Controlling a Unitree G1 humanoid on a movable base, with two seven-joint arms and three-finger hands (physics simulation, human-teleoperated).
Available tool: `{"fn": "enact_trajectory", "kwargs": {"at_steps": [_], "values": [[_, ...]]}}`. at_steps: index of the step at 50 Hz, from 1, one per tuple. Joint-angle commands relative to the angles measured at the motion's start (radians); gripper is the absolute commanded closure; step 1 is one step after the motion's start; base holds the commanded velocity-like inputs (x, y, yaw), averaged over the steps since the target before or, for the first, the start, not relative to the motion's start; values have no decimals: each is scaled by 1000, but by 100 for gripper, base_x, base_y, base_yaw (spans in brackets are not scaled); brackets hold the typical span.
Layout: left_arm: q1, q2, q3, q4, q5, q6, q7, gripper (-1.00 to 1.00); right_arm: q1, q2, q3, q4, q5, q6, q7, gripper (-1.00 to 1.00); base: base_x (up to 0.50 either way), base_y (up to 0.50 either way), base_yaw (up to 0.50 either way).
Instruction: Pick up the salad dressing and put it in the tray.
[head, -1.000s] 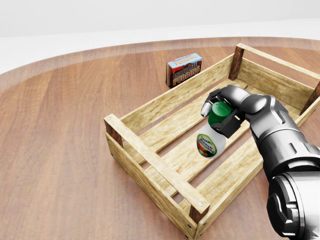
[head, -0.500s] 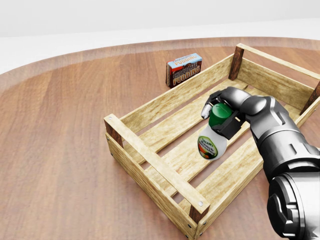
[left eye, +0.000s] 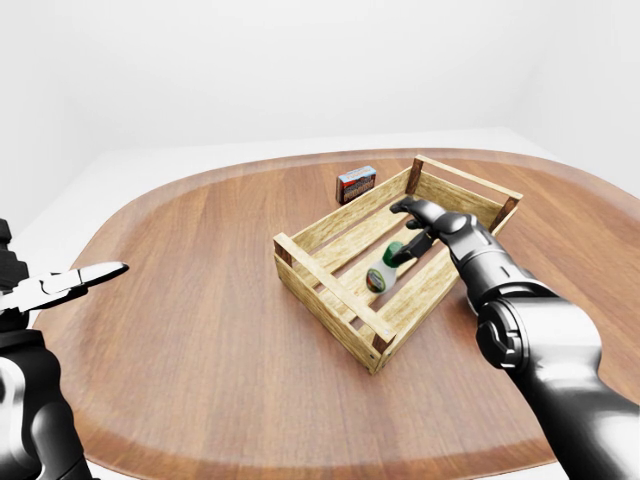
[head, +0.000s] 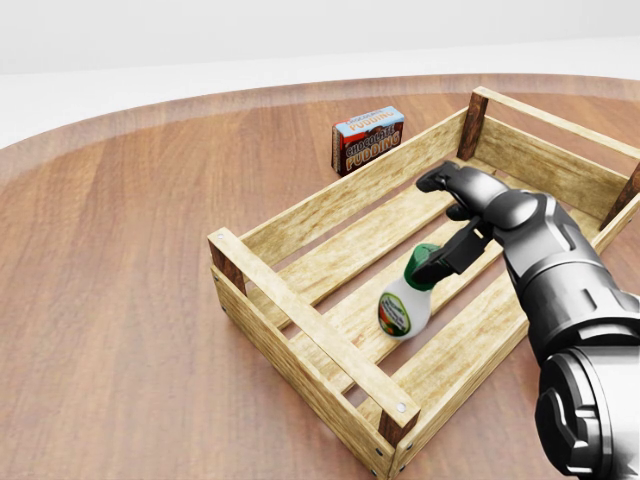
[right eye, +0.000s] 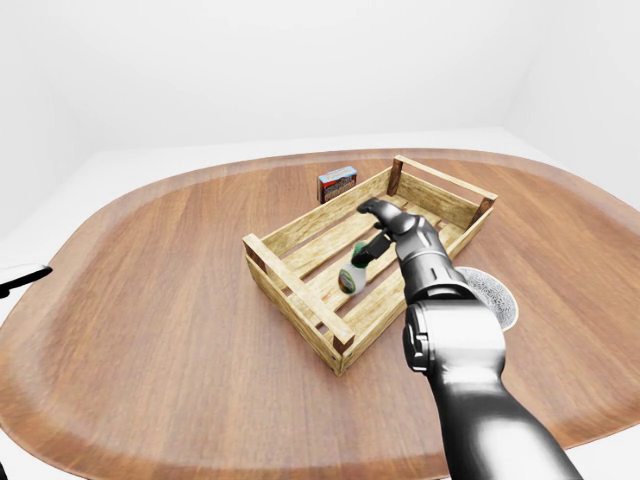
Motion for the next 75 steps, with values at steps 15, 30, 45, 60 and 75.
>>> {"fn": "enact_trajectory", "kwargs": {"at_steps": [15,30,45,60,75], "values": [[-2,2,3,-11,-5,0,2,-100,59,3,-13,-7,45,0,-29,-100,0,0,0],[-1,4,9,-30,-12,0,3,-100,132,-6,-3,-15,98,0,-22,-100,0,0,0],[-1,-3,7,-74,-15,0,7,-100,94,-127,62,-67,164,0,36,-100,0,0,0],[-4,3,22,-96,-28,0,9,-100,106,-161,116,-371,138,0,192,-100,0,0,0],[-9,17,44,-132,-57,0,20,-100,428,-256,-14,-1421,-87,0,343,-100,0,0,0]]}}
